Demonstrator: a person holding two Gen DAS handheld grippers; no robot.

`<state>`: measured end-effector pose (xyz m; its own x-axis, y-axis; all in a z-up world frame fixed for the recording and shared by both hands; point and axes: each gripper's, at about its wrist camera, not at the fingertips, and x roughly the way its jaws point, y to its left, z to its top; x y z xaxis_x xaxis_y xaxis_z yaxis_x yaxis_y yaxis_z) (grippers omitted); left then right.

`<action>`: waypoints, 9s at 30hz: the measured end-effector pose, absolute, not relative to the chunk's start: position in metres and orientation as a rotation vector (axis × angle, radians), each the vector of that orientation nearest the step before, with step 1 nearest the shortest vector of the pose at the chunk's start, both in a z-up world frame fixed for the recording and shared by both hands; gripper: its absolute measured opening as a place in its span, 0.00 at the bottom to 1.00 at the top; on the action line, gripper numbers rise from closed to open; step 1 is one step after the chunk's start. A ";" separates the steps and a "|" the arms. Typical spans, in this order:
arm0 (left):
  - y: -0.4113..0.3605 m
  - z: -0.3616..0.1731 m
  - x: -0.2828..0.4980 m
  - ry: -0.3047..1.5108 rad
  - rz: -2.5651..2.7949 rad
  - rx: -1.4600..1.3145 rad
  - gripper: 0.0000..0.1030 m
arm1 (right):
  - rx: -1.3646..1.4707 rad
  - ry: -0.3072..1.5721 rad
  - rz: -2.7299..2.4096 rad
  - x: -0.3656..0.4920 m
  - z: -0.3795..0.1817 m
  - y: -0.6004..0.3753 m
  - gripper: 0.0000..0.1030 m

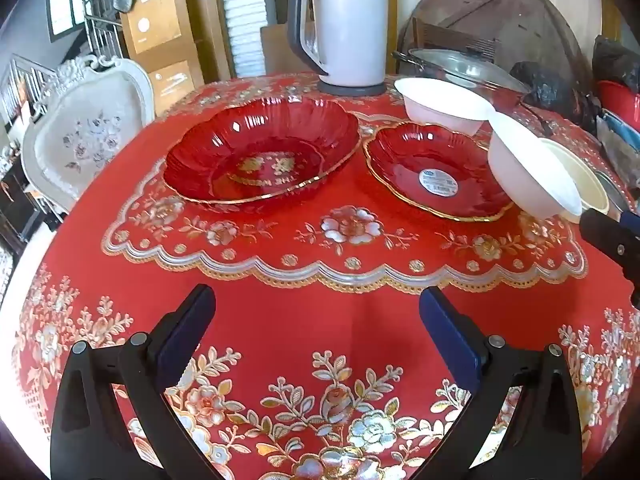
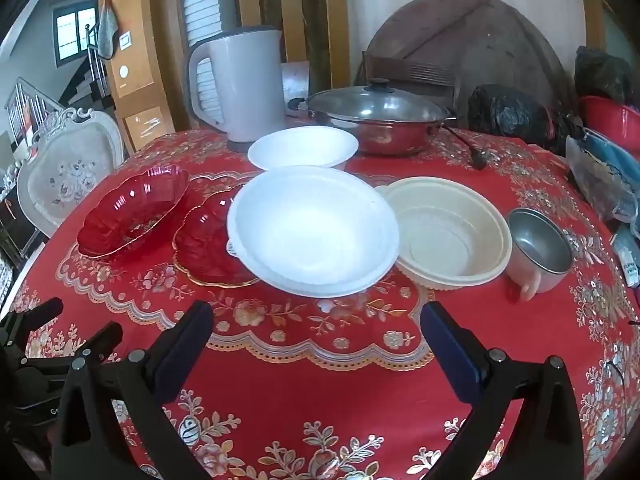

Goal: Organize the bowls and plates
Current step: 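Move the left gripper toward the large red scalloped bowl, then close the left gripper on the rim of the red scalloped bowl, then carry the red bowl to the table edge and release it, then reach the right gripper to the large white plate and grasp its rim, then lift the white plate with the right gripper toward the red bowl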

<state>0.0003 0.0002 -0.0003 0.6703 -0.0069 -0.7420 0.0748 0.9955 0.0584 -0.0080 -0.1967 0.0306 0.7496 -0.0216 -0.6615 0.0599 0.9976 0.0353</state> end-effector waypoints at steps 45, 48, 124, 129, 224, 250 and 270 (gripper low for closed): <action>0.033 -0.015 0.015 0.923 0.010 -0.024 1.00 | -0.014 0.766 0.050 0.015 0.030 -0.147 1.00; 0.037 -0.015 0.016 0.924 0.018 -0.027 1.00 | -0.034 0.764 0.056 0.017 0.031 -0.141 1.00; 0.160 -0.014 0.166 1.191 0.166 -0.182 0.27 | 0.098 1.054 0.501 0.227 -0.005 -0.050 0.09; 0.176 0.007 0.139 1.146 0.158 -0.191 0.27 | 0.094 1.012 0.541 0.187 0.011 -0.042 0.09; -0.031 0.021 0.126 1.019 -0.126 0.057 0.55 | 0.525 0.972 0.263 0.028 -0.024 -0.212 0.55; -0.029 0.009 0.140 1.009 -0.082 0.068 0.55 | 0.535 0.998 0.181 0.060 -0.033 -0.216 0.55; -0.047 0.009 0.117 1.072 -0.149 0.089 0.55 | 0.590 0.950 0.211 0.012 -0.019 -0.238 0.56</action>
